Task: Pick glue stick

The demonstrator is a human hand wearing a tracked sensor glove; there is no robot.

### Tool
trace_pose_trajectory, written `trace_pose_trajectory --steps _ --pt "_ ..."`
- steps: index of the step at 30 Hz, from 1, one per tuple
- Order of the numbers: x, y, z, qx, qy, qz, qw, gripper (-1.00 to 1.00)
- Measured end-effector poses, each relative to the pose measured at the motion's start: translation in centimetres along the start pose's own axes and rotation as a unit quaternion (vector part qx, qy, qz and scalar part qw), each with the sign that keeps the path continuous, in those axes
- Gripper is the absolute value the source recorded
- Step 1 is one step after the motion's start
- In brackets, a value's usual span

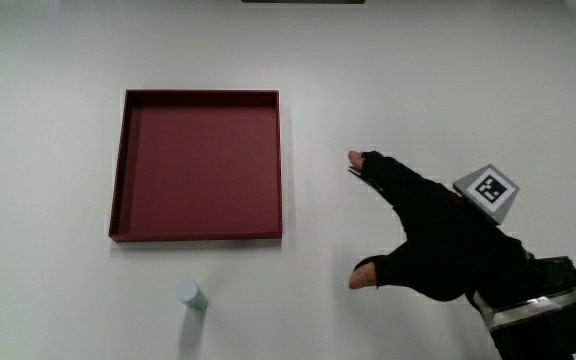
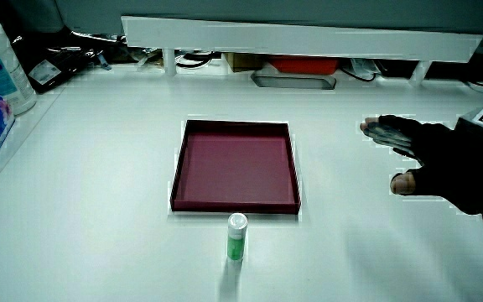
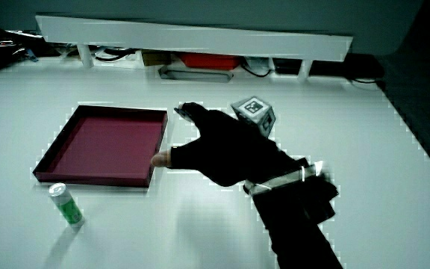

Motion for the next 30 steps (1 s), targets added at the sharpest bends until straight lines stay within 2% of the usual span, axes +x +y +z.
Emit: trace_pose_trajectory --steps 1,2,4,5,8,9,10,14,15,16,17,20,21,23,24,27,30 --pt "-0.1 0.2 -0.3 -0.005 0.013 0.001 0.9999 0.0" --pt "-0.3 0.4 -0.6 -0.011 0.015 -0.009 0.9998 0.0" --pt "-0.1 0.8 -1.1 -0.014 0.005 -0.009 0.9998 0.0" --pt "0.0 1.0 -1.5 -0.021 0.029 -0.013 0.9993 0.0" --pt "-0.2 1.9 -2.7 -0.039 0.045 -0.02 0.998 0.0" --pt "-0.1 2.1 -3.0 -0.043 0.036 -0.03 0.998 0.0" --pt "-0.2 2.4 -3.4 -0.049 0.043 -0.032 0.9974 0.0" --pt "0.2 3.6 -5.1 -0.071 0.061 -0.028 0.9952 0.0" --pt "0.5 3.9 -5.5 -0.072 0.051 -0.023 0.9958 0.0" --pt "0.6 4.2 -6.0 -0.077 0.062 -0.016 0.995 0.0" --pt "0.6 4.4 -6.3 -0.079 0.047 -0.022 0.9955 0.0" --pt "0.9 5.2 -7.4 -0.093 0.047 -0.016 0.9945 0.0" --pt "1.2 5.5 -7.7 -0.091 0.049 -0.005 0.9947 0.0" --pt "1.2 5.9 -8.5 -0.102 0.063 -0.014 0.9927 0.0" --pt "1.3 6.1 -8.8 -0.102 0.048 -0.014 0.9935 0.0" --pt "1.8 7.0 -10.0 -0.112 0.051 -0.002 0.9924 0.0" --pt "2.0 7.7 -10.9 -0.12 0.042 -0.005 0.9919 0.0"
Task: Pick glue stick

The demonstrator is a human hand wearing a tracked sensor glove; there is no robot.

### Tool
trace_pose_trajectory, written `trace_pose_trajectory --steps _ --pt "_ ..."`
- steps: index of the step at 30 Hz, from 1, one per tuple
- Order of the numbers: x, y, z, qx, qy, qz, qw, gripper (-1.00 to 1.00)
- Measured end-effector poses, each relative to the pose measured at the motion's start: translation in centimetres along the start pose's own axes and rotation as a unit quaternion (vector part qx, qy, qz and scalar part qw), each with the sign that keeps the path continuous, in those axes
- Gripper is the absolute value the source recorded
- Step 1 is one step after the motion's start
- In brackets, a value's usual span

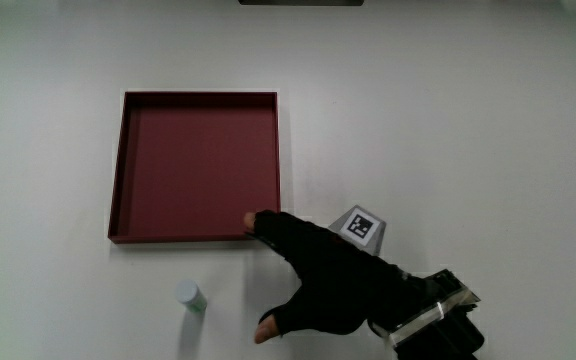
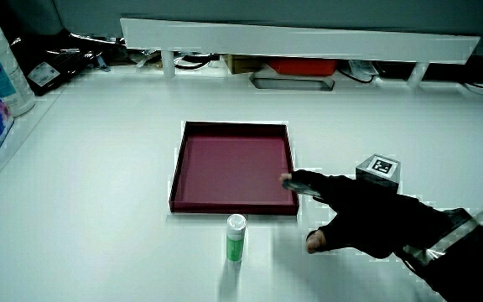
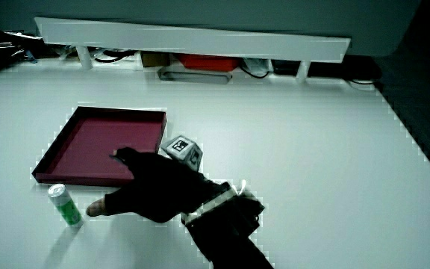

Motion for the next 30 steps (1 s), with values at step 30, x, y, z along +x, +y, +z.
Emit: trace_pose_trajectory --steps 30 --pt "0.2 5.8 -5.1 -0.018 0.014 0.06 0.9979 0.12"
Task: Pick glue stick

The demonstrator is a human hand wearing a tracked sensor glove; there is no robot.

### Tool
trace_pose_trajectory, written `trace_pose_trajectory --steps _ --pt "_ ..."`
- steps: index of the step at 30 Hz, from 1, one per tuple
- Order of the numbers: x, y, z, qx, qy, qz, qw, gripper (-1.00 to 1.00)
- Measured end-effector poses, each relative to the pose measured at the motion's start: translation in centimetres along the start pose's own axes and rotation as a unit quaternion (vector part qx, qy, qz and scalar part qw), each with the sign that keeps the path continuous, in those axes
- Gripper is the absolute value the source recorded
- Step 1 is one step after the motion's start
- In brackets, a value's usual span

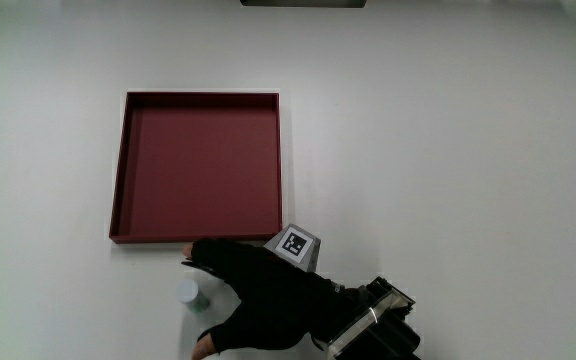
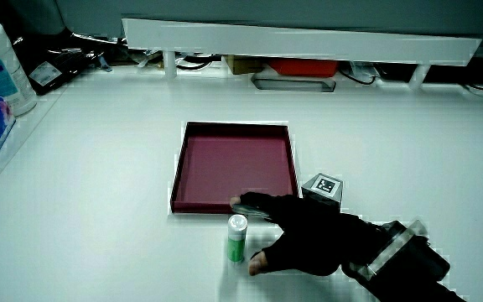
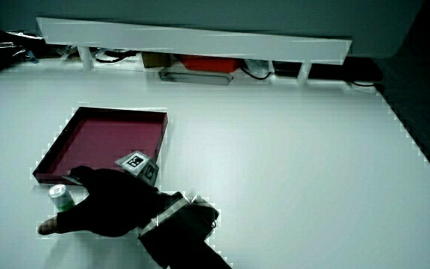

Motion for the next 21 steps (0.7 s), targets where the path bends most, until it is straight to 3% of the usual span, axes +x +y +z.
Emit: trace_pose_trajectory --steps 11,14,15,16,21 --pt "0.36 -0.02 -0.42 0.071 0.014 0.04 0.9966 0.54" --pt "0.42 -0.11 -0.41 0.083 0.018 0.041 0.9956 0.65" --pt "0.54 -0.05 -0.41 0.086 0.024 0.054 0.9945 0.69" --pt "0.57 -0.12 -0.44 0.084 0.037 0.04 0.9949 0.73" --pt "0.87 -0.12 -0.4 0.093 0.029 0.046 0.9942 0.92"
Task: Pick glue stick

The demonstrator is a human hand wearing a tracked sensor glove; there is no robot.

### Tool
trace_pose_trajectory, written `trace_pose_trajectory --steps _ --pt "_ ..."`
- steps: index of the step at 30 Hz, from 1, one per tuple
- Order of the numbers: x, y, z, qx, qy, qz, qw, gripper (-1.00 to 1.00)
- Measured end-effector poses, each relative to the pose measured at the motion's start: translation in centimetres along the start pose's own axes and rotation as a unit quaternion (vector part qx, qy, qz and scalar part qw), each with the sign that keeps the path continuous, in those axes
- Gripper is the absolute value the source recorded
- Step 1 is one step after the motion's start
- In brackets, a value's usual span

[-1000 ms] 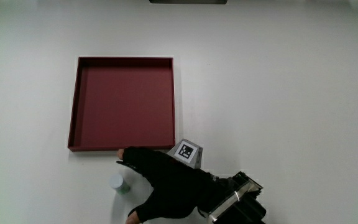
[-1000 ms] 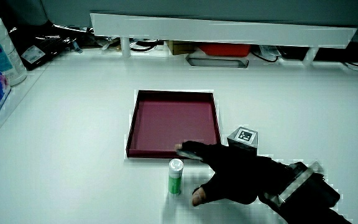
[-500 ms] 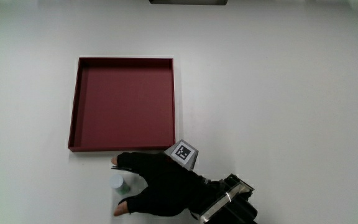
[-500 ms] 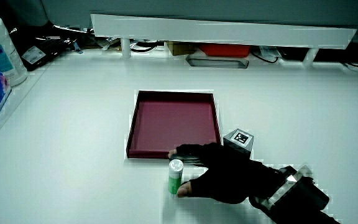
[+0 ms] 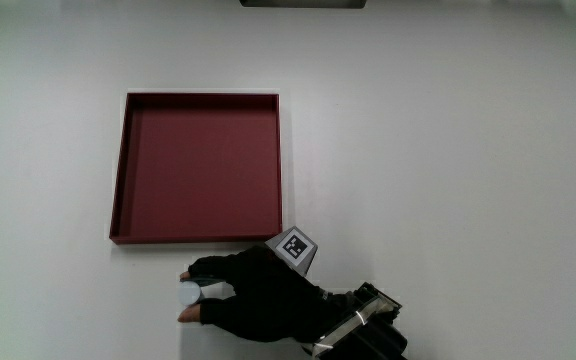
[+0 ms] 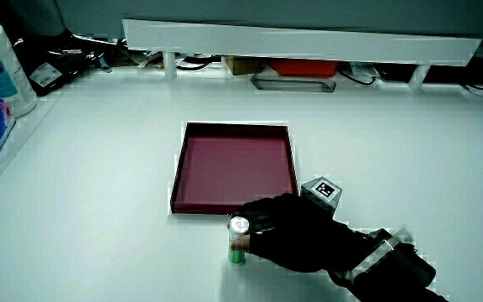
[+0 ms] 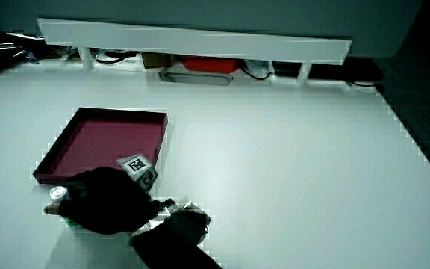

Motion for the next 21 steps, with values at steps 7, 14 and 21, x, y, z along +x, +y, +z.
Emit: trace_pose_trajectory --steps 7,14,21 --pt "-0.3 0.0 0.0 0.004 0.005 0.022 0.9997 1.0" --pt "-2.7 0.0 1.1 0.014 0.022 0.051 0.9984 1.0" --pt "-5.9 -0.1 3.4 0.04 0.021 0.078 0.9959 1.0"
